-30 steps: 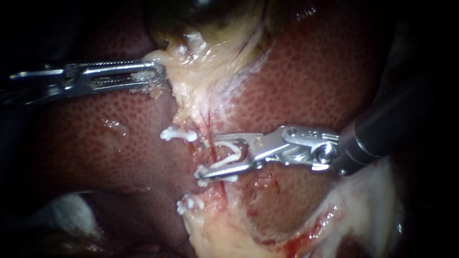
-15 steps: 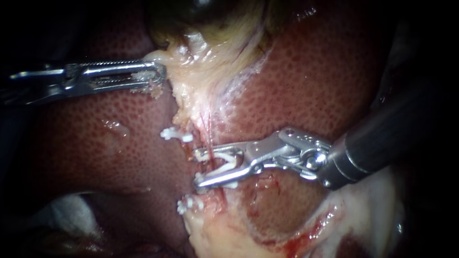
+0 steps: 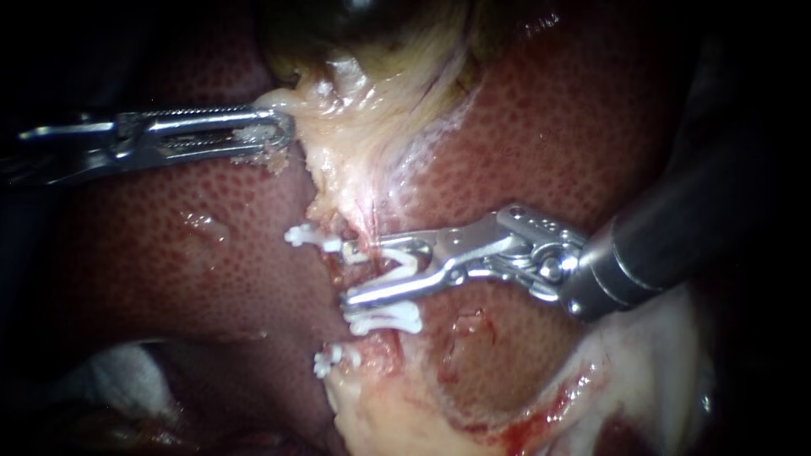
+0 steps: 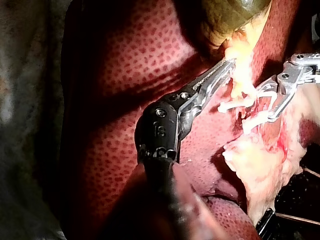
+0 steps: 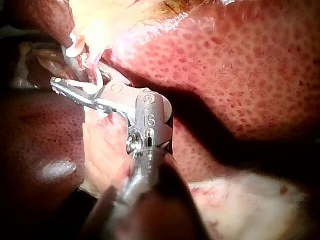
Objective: Clipping third clip right tube
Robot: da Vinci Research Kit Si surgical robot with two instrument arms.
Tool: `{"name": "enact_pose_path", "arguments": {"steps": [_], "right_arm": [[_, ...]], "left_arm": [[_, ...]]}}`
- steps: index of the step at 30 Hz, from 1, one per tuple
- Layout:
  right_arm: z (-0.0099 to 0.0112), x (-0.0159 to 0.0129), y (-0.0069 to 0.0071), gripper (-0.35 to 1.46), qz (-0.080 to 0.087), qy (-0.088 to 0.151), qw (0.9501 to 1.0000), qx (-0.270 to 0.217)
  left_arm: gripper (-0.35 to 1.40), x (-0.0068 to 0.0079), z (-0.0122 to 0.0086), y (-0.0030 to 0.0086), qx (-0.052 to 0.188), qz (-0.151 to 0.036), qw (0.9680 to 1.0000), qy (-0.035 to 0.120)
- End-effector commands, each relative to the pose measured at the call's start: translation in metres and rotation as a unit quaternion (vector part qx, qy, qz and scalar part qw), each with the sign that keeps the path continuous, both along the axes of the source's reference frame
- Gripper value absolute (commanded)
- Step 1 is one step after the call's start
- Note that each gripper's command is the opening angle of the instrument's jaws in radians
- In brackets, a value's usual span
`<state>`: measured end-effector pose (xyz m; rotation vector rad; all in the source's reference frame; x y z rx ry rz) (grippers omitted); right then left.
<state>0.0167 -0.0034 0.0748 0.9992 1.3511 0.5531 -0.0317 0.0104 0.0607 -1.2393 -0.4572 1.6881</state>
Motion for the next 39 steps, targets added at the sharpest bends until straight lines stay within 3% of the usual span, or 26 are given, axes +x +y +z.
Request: {"name": "enact_pose_path", "arguments": {"steps": [1,10,18,19,39], "right_arm": [[0.0000,0.0000,0.0000,0.40,0.000,0.000,1.0000,0.000],[0.0004,-0.0005,0.0003,0.23,0.007,-0.006,1.0000,0.002],[0.0009,-0.0014,0.0007,-0.23,0.008,-0.014,0.9996,0.024],[0.0009,-0.0015,0.0007,-0.35,0.008,-0.015,0.9994,0.030],[0.0011,-0.0017,0.0002,-0.35,0.001,-0.026,0.9987,0.043]], "left_arm": [[-0.35,0.0000,0.0000,0.0000,0.000,0.000,1.0000,0.000],[-0.35,-0.0001,0.0000,0.0000,0.000,0.000,1.0000,0.000],[-0.35,-0.0001,0.0001,0.0000,0.000,0.000,1.0000,0.000],[-0.35,-0.0001,0.0001,0.0000,0.000,0.000,1.0000,0.000],[-0.35,-0.0001,0.0001,0.0000,0.000,0.000,1.0000,0.000]]}}
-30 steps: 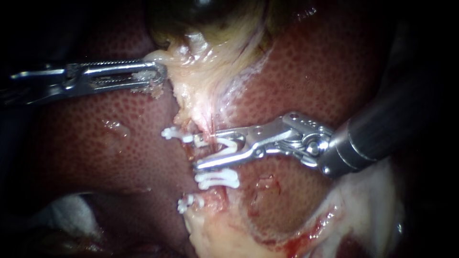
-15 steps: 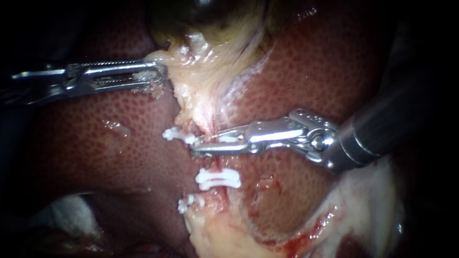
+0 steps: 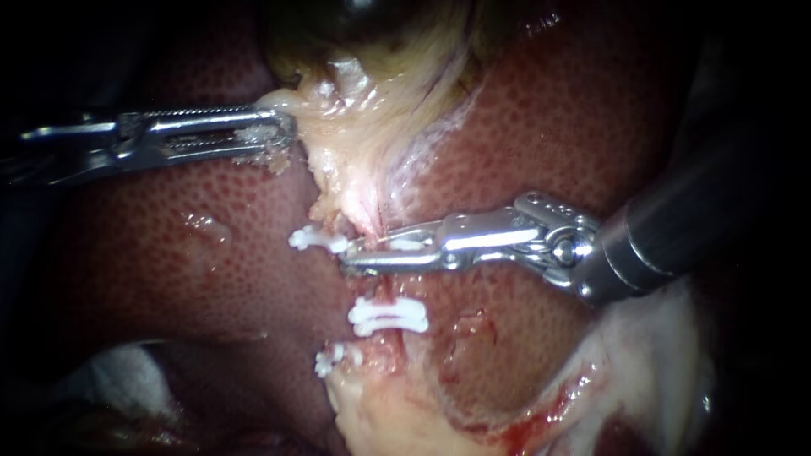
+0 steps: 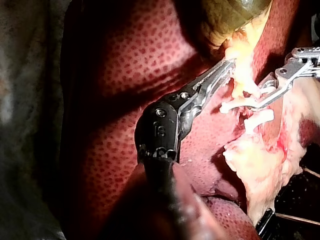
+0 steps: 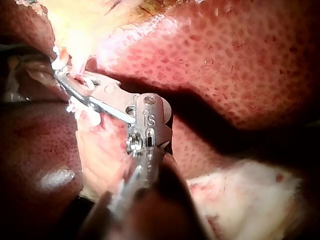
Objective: Clipping third clip right tube
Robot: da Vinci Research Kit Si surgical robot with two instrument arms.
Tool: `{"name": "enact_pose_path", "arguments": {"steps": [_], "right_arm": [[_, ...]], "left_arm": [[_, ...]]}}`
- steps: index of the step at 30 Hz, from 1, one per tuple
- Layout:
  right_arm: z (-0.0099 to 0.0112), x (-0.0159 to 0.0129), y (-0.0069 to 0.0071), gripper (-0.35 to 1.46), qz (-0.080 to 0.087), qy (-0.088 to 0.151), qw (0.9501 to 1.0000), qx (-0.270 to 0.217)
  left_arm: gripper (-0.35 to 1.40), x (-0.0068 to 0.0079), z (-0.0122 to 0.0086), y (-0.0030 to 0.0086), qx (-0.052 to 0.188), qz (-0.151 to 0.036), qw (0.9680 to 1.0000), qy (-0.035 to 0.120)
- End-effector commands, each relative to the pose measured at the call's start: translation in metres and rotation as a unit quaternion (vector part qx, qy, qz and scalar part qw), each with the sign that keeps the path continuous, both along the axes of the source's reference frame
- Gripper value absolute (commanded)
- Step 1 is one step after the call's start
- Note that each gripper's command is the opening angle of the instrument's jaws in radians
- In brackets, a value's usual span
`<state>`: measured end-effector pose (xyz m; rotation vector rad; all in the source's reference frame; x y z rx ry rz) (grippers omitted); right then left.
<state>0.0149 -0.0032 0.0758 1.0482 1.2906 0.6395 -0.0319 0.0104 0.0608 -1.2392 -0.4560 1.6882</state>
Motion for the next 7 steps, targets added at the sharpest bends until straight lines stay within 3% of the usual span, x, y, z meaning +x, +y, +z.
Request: {"name": "enact_pose_path", "arguments": {"steps": [1,7], "right_arm": [[0.0001,0.0000,-0.0001,-0.35,0.000,0.000,1.0000,-0.001],[0.0001,0.0000,-0.0001,-0.35,0.000,-0.001,1.0000,0.002]], "left_arm": [[-0.35,0.0000,0.0000,0.0000,0.000,0.000,1.0000,0.000],[-0.35,0.0000,0.0002,0.0001,0.000,0.000,1.0000,0.000]]}}
